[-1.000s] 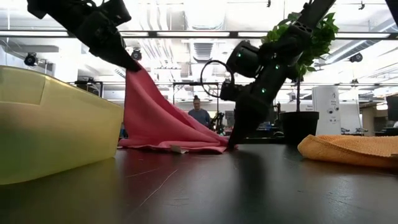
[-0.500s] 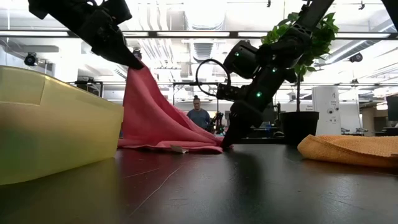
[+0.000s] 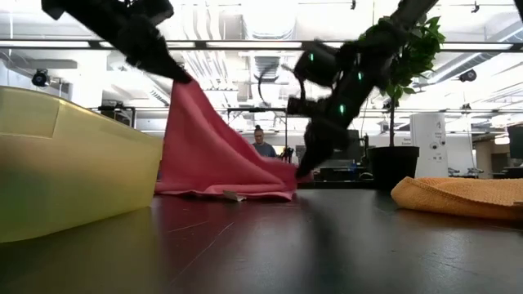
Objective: Fold microfiber towels
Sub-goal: Fold the pink microfiber towel
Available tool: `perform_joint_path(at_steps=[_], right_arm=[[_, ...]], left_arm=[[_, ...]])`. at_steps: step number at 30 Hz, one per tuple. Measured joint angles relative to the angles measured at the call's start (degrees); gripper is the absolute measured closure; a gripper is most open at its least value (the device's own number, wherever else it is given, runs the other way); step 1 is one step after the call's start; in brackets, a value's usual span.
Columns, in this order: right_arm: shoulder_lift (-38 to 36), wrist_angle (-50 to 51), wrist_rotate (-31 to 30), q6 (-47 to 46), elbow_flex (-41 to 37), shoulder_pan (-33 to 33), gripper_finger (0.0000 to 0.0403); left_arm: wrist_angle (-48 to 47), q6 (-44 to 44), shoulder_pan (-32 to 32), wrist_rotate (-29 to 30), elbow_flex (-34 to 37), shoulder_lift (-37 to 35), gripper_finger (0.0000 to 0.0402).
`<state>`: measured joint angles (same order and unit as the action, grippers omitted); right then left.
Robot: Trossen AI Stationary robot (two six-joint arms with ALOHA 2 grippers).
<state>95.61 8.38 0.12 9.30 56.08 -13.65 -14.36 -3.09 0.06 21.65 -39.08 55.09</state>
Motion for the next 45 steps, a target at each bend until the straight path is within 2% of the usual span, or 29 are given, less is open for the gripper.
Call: perform_joint_path(at_steps=[9, 13, 15, 19, 25, 29, 33, 36, 40, 45], right_arm=[[-10.2, 16.5, -15.0, 10.0, 12.0, -0.5, 0.0394], [-12.7, 18.4, -17.1, 14.4, 17.4, -2.1, 0.0394], [-12.9, 18.5, -17.1, 16.0, 20.1, -3.4, 0.0394], [-12.7, 18.9, -17.1, 20.1, 24.8, -6.1, 0.0394], [-12.9, 23.8, -17.3, 21.2, 30.5, -8.5, 0.0394], [-13.4, 29.5, -16.5, 19.3, 30.9, -8.2, 0.0394], [-13.4, 36.3, -15.6, 15.2, 29.7, -6.4, 0.0394], [-13.4, 39.7, -10.9, 11.0, 27.1, -4.5, 0.0394], [-13.4, 40.8, -3.5, 7.6, 21.8, -0.8, 0.0394], [-13.4, 40.8, -2.2, 3.0, 15.5, 4.3, 0.0394]], left_arm=[[-1.8, -3.7, 6.2, -0.3, -7.1, -4.7, 0.0401], [-3.4, -4.2, 11.6, -1.0, -9.4, -7.5, 0.0401], [-3.3, -5.5, 15.1, -3.2, -9.8, -8.7, 0.0401], [-2.9, -9.4, 22.9, -11.5, -10.5, -10.0, 0.0401], [-4.4, -22.9, 30.6, -20.9, -10.4, -10.7, 0.0401], [-8.8, -25.8, 31.0, -26.9, -10.3, -10.1, 0.0401], [-11.5, -24.3, 30.9, -36.8, -9.8, -8.5, 0.0401], [-11.7, -20.6, 30.0, -43.1, -7.8, -6.3, 0.0401], [-11.8, -19.7, 27.7, -43.6, -3.5, -3.9, 0.0401], [-11.1, -13.9, 22.9, -43.7, -0.4, -0.3, 0.0401]])
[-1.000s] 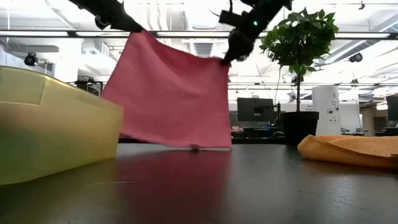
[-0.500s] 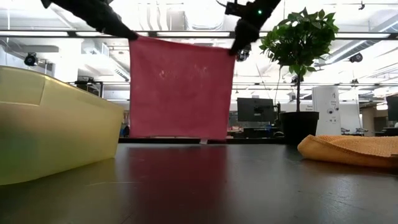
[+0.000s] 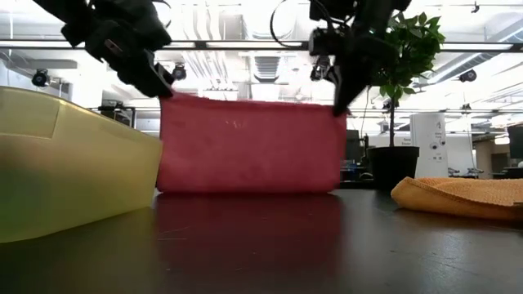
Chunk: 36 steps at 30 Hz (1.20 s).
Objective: Fold microfiber towels
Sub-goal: Fold the pink microfiber towel
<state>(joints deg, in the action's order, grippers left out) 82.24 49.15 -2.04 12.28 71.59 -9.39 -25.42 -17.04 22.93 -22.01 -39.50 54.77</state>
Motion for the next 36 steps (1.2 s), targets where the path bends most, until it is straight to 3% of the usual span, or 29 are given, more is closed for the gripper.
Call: perform_joint_path(at_steps=[13, 16, 19, 28, 36], right_arm=[[0.1, -8.4, 22.0, -10.3, -12.0, 9.1, 0.0394], [0.1, -10.5, 22.0, -11.3, -13.4, 9.7, 0.0394], [0.1, -11.4, 20.6, -11.1, -13.8, 9.0, 0.0394], [0.1, -12.6, 9.8, -8.4, -13.8, 2.1, 0.0394], [0.1, -15.5, 4.8, -7.7, -13.9, -3.3, 0.0394]], left_arm=[[8.2, 11.6, -19.5, 0.0, 1.8, 13.3, 0.0401], [8.5, 12.2, -20.7, 1.5, 1.2, 16.8, 0.0401], [8.6, 12.2, -20.3, 6.7, 1.1, 18.6, 0.0401], [8.8, 8.7, -15.1, 21.3, 1.2, 17.4, 0.0401], [10.0, 6.1, -9.2, 22.6, 1.5, 18.3, 0.0401]])
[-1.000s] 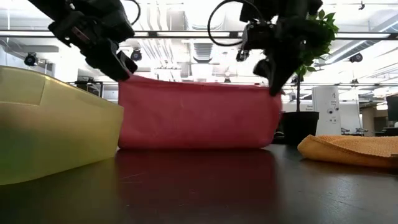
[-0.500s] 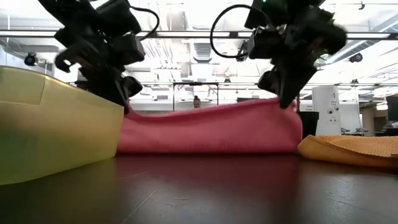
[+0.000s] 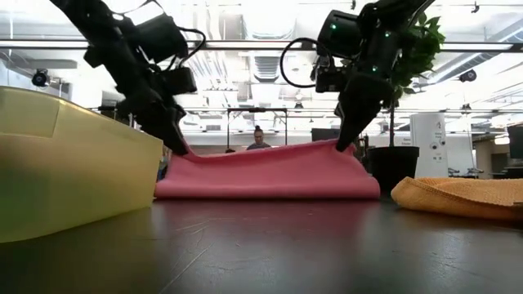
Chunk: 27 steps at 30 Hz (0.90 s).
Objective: Fold microfiber towels
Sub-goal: Fold the pink microfiber towel
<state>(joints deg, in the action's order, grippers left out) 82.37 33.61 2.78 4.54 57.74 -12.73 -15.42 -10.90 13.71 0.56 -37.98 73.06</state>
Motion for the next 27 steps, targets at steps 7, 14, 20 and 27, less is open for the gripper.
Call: perform_joint_path(at_steps=[7, 14, 20, 27], right_arm=[[0.1, -3.3, 0.0, 0.0, -0.8, -2.4, 0.0394], [4.1, -4.9, -0.8, 0.6, -1.0, -3.6, 0.0394], [8.2, -6.2, -6.0, 0.0, -0.9, -3.8, 0.0394], [9.4, -7.7, -6.3, -0.8, -0.9, -4.2, 0.0391]], left_arm=[[2.0, 0.0, 2.8, 0.4, 0.0, 2.7, 0.0402], [3.2, 0.0, 3.9, 3.0, -0.1, 7.0, 0.0402], [4.4, 0.0, 4.6, 3.0, -0.2, 10.2, 0.0402], [5.0, 1.1, 5.1, 5.5, -0.4, 12.3, 0.0401]])
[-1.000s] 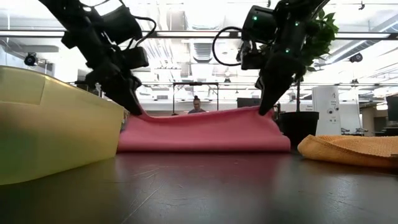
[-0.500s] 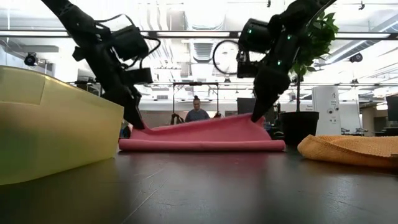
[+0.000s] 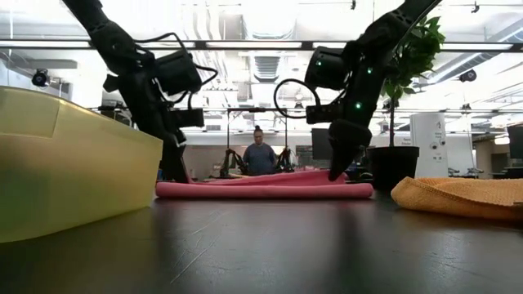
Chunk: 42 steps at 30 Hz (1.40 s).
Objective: Fold microfiber towels
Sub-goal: Fold the pink microfiber towel
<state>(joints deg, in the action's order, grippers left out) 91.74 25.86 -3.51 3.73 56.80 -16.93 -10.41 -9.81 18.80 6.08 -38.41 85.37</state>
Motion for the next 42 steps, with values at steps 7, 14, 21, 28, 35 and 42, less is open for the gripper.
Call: perform_joint_path(at_steps=[7, 14, 21, 28, 35, 42], right_arm=[[-0.1, -0.6, -1.9, -0.7, 0.0, -0.6, 0.0337], [-0.7, 0.7, -4.4, -0.1, 0.0, -2.9, 0.0279], [-1.9, 1.1, -4.4, -0.1, 0.0, -4.1, 0.0254], [-4.0, 0.8, -3.8, -1.8, 0.0, -4.0, 0.0264], [-4.4, 0.8, 5.9, -11.4, 0.0, -4.0, 0.0261], [-4.4, 0.8, 8.6, -21.2, -0.4, -3.3, 0.0218]], left_arm=[[0.0, 0.5, 0.6, 1.5, 0.0, 0.0, 0.0357], [0.0, 0.6, 0.6, 12.2, -0.2, -0.3, 0.0284], [-0.4, 0.5, 0.6, 14.1, -0.2, -2.0, 0.0249], [-1.2, 0.4, 0.6, 13.9, -0.2, -6.3, 0.0246], [-0.1, 2.9, -0.8, 7.3, 0.0, -11.9, 0.0246], [0.1, 8.1, -5.3, 6.2, 1.0, -12.2, 0.0246]])
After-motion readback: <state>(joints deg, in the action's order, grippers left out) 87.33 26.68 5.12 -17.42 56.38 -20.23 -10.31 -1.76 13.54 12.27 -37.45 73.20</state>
